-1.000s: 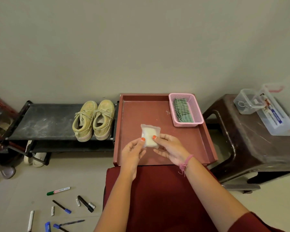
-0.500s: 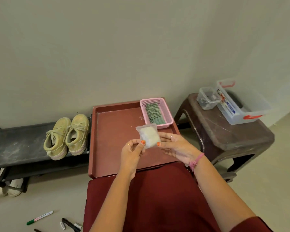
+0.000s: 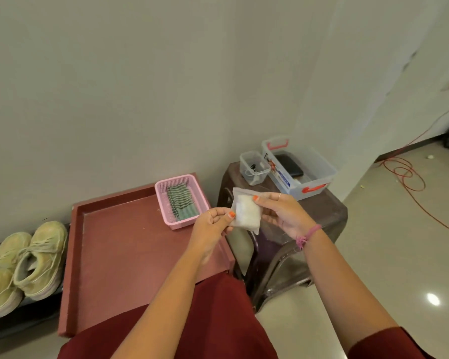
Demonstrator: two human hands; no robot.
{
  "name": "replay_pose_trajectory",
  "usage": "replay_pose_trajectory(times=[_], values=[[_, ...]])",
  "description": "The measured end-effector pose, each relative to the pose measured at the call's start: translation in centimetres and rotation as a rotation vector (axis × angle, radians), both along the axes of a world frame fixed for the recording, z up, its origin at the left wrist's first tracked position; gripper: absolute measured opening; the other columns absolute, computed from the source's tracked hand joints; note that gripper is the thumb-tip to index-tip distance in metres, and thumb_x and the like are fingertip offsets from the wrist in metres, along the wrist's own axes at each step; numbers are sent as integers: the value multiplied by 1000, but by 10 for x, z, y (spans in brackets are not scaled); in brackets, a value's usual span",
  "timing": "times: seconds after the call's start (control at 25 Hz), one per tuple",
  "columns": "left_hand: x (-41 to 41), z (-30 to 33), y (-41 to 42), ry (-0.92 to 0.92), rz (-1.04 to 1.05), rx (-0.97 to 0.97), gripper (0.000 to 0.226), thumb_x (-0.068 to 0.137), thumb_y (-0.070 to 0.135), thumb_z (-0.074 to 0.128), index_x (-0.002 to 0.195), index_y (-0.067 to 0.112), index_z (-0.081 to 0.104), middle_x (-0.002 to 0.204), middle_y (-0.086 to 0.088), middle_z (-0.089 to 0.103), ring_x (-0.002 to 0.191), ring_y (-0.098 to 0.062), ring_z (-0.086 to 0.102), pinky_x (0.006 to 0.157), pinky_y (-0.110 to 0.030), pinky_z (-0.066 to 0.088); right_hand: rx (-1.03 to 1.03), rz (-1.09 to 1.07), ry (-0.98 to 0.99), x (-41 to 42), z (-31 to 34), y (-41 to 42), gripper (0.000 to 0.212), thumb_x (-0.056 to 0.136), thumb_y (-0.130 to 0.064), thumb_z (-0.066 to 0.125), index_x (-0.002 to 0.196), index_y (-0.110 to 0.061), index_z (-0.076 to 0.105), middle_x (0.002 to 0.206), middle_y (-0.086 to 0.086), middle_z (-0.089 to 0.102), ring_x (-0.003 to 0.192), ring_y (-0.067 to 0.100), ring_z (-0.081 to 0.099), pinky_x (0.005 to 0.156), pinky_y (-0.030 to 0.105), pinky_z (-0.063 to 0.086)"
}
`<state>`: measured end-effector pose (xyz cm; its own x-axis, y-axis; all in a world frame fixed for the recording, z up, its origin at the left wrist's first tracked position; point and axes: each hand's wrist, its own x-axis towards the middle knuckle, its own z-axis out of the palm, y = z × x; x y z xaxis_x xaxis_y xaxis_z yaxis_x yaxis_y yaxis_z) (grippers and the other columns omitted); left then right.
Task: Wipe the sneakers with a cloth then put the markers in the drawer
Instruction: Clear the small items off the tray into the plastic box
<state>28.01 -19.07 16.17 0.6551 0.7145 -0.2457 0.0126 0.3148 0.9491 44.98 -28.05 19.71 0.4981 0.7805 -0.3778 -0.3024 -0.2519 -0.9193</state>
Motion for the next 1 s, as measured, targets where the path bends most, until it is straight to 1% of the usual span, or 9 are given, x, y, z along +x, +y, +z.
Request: replay_pose_trajectory(times=[0.12, 0.28, 0.36, 0.48, 0.6, 0.72, 0.8, 0.84, 1.0], values=[[40, 13, 1, 15, -10, -10, 13, 91, 11, 64, 101, 4, 68, 79, -3, 70, 65, -7, 59, 70, -22, 51, -30, -65, -53, 42, 13, -12, 22, 78, -16, 75, 98, -7, 71, 105, 8, 70, 98, 18, 66, 69, 23, 53], [88, 20, 4, 64, 12, 33, 13, 90, 13, 66, 102, 9, 70, 89, -6, 73, 70, -7, 64, 72, -21, 56, -22, -127, -113, 86, 26, -23, 21, 80, -9, 72, 100, -3, 67, 100, 12, 70, 87, 18, 68, 67, 23, 56], [112, 15, 6, 119, 33, 88, 13, 91, 14, 64, 104, 11, 68, 91, -8, 72, 75, -10, 64, 77, -24, 57, 14, -244, -133, 111, 29, -25, 18, 83, -4, 69, 100, -8, 62, 94, 15, 68, 79, 20, 67, 64, 23, 58], [149, 5, 8, 289, -33, 330, 17, 93, 19, 62, 110, 15, 65, 104, -3, 68, 88, -8, 62, 86, -24, 54, -1, -457, -226, 157, 25, -21, 19, 84, 5, 61, 91, -13, 58, 87, 15, 65, 71, 19, 66, 76, 30, 57], [179, -4, 3, 402, -214, 606, 31, 95, 20, 59, 125, 19, 57, 128, 3, 58, 107, -6, 56, 92, -20, 45, -183, -520, -367, 203, 13, -5, 24, 83, 8, 51, 91, -7, 68, 88, 15, 67, 72, 21, 67, 82, 36, 57], [203, -15, 2, 507, -345, 809, 49, 96, 27, 58, 142, 25, 42, 151, 2, 36, 136, -14, 39, 110, -31, 35, -335, -436, -351, 230, 9, 15, 20, 89, 1, 51, 106, 1, 62, 97, 14, 65, 71, 23, 70, 64, 31, 59], [214, -20, 6, 551, -372, 882, 58, 95, 34, 57, 148, 28, 33, 159, 2, 23, 145, -18, 26, 114, -37, 29, -392, -333, -264, 236, 9, 27, 17, 90, -1, 54, 107, 3, 56, 95, 16, 61, 60, 21, 71, 45, 21, 52], [219, -22, 7, 568, -375, 907, 61, 94, 37, 57, 149, 30, 30, 160, 2, 19, 147, -18, 22, 115, -39, 28, -418, -285, -204, 239, 7, 32, 17, 90, 0, 55, 106, 3, 55, 98, 18, 61, 57, 20, 71, 39, 18, 48], [227, -35, 11, 589, -404, 974, 63, 93, 44, 56, 149, 30, 31, 161, 3, 16, 146, -18, 23, 115, -39, 28, -487, -148, -22, 248, -10, 45, 18, 92, -2, 54, 109, 4, 57, 108, 21, 64, 58, 16, 71, 38, 13, 46]])
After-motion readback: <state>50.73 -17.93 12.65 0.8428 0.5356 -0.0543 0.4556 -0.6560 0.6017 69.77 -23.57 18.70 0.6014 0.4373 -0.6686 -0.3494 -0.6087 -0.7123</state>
